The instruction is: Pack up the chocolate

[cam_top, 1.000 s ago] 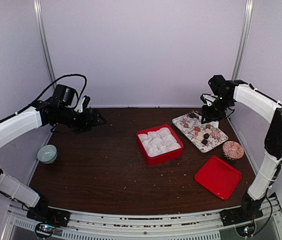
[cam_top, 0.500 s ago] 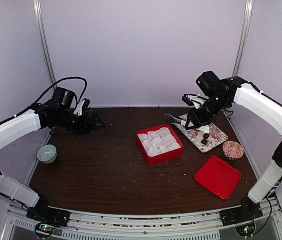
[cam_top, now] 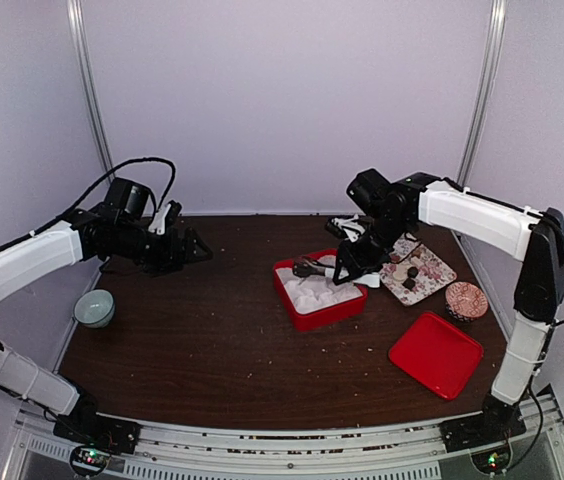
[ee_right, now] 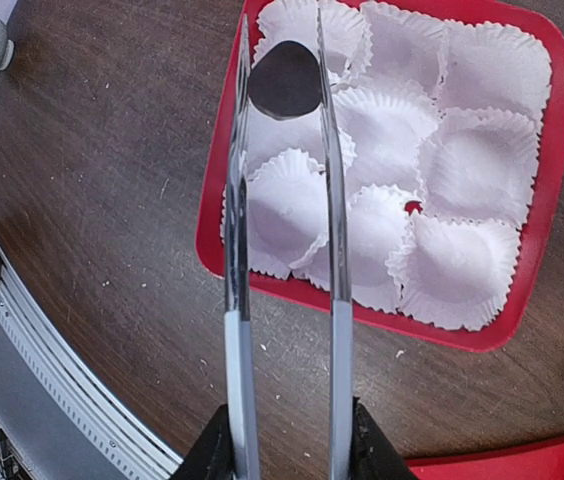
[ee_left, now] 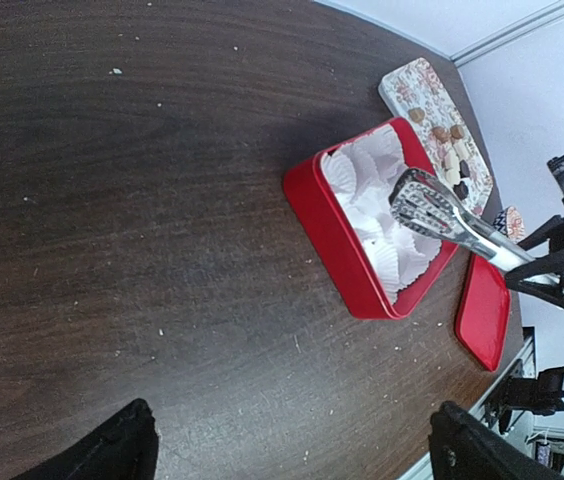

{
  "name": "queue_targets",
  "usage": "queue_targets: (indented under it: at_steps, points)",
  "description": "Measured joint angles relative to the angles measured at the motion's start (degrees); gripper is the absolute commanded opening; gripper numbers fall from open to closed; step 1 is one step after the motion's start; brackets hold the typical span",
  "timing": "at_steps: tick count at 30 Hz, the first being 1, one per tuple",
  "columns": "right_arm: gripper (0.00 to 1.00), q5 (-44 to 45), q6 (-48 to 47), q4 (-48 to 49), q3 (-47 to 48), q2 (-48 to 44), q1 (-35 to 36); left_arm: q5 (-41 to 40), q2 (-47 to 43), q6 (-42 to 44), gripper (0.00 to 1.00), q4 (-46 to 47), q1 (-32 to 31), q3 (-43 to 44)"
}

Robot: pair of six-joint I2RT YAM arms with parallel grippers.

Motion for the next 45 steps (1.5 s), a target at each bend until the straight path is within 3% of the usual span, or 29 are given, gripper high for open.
queue_targets:
  at_steps: [29, 45]
  points:
    - [0.27, -1.73, 3.72, 6.62, 3.85, 9.6, 0.63, -0.09, 0.0, -1.86, 0.97, 1.49, 0.0, -0.85]
    - [0.41, -1.7, 5.55, 8.02, 4.55, 10.99, 0.63, -0.04, 0.15, -1.79, 0.98, 1.46, 0.0, -0.85]
